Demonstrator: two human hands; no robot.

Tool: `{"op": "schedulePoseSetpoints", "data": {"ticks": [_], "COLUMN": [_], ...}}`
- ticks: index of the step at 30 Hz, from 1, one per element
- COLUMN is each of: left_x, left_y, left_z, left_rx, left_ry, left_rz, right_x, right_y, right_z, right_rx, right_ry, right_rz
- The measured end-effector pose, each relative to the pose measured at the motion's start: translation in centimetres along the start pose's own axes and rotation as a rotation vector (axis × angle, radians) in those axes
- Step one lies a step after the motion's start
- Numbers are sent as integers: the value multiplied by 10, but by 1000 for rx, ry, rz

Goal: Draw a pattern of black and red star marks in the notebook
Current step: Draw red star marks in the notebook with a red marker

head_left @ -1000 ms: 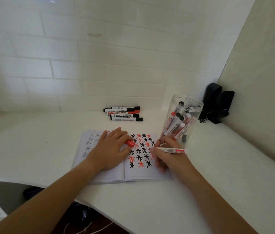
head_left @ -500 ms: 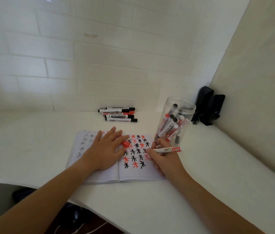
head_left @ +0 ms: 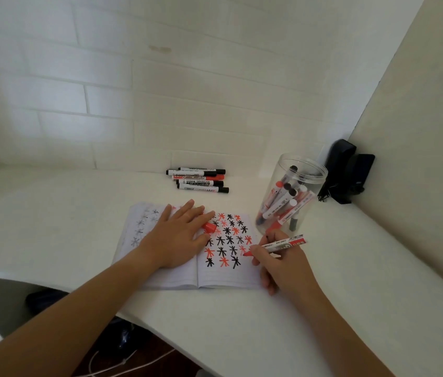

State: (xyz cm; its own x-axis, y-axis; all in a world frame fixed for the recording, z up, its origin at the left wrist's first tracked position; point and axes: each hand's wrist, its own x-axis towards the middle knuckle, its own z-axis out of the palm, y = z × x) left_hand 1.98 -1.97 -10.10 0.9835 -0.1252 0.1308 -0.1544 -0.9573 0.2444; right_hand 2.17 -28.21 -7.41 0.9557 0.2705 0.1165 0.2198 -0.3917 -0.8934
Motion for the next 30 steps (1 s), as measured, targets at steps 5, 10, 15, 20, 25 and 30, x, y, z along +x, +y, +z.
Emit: {"op": "schedulePoseSetpoints", "data": {"ticks": [5, 10, 15, 20, 25, 30], "left_x": [0, 0, 0, 1, 0, 0], "left_y": [0, -2, -1, -2, -1, -2], "left_z": [0, 1, 2, 1, 2, 2], "left_rx": [0, 3, 3, 1, -2, -12], "left_ry": [2, 4, 11, 17, 35, 33], "left_rz": [2, 3, 8, 5, 6, 4], "right_x": [-1, -1, -3, -2, -2, -4], "right_y": [0, -2, -4, -4, -6, -9], "right_z": [1, 1, 1, 1, 3, 3], "right_rx": [-33, -50, -78, -66, -70, -113], "right_ry": [-14, -21, -34, 26, 39, 21], "right_rz": [18, 25, 28, 50, 59, 40]}}
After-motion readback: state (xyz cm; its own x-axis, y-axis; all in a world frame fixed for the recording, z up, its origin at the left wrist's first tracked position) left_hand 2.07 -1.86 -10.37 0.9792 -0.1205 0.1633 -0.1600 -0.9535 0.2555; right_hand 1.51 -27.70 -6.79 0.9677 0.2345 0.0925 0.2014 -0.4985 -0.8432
